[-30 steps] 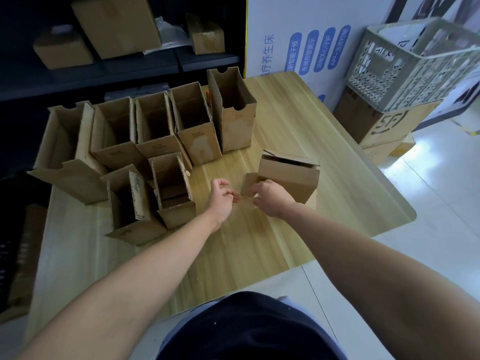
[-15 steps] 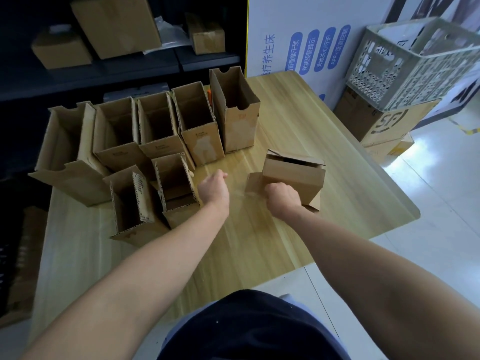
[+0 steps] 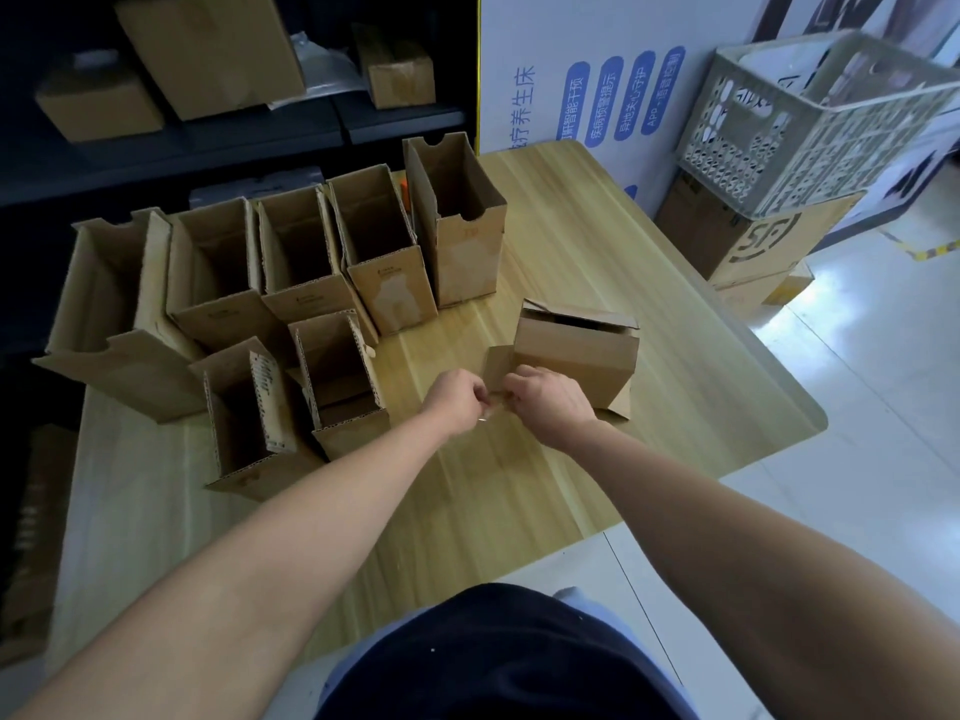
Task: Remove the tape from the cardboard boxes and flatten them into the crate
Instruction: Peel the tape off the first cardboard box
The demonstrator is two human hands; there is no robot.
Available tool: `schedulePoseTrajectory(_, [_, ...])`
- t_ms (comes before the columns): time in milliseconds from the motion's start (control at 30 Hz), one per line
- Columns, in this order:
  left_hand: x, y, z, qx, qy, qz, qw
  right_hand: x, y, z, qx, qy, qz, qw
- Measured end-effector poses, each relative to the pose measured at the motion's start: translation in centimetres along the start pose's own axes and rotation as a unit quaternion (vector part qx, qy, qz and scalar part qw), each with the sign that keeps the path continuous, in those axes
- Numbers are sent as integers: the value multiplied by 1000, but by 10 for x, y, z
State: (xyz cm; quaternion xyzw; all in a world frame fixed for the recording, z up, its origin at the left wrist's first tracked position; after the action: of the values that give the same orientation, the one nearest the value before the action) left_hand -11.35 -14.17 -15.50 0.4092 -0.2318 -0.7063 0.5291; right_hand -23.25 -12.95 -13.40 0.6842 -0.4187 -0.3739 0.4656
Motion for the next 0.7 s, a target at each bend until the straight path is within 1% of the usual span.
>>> schedulePoseTrajectory(67, [2,8,-8,16,37,44,998,-2,4,-2,55,5,-47,997])
schedulePoseTrajectory(100, [3,11,-12,22,52,61,997,-3,9,-3,67,8,-46,997])
schedulePoseTrajectory(167, [4,13,-19,50,77,78,993,-4,28,1,61,9,11,998])
schedulePoseTrajectory(233, [5,8,-27,94,87,76,989,-4,50,9,22,3,83,996])
schedulePoseTrajectory(267, [4,3,-29,113,84,68,988,-4,60,14,6,-8,104,995])
schedulePoseTrajectory(333, [2,-13,-33,132,72,35,988,-1,72,26,-15,-34,113,993])
schedulePoseTrajectory(400, [4,-27,-36,128,64,8,990,2,78,33,-20,-41,107,993])
schedulePoseTrajectory(500, [11,-32,-40,97,92,11,991,2,82,39,-18,-26,107,994])
schedulePoseTrajectory(600, [13,-30,-45,68,137,38,987,-1,86,51,-21,-14,128,991])
schedulePoseTrajectory(700, [10,-29,-42,70,153,73,983,2,92,73,-7,-36,125,991])
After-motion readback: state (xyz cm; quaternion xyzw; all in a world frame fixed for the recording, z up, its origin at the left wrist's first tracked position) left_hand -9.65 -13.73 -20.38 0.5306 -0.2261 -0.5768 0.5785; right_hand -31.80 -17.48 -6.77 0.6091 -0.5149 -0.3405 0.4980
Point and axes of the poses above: each hand's wrist, its own x-axis towards the middle knuckle, its own y-axis out of the back of the hand, z = x × y, the point moved 6 cm from there along x, towards the middle knuckle, and after that the axes turned 4 degrees about x, right-handed, at the moved point
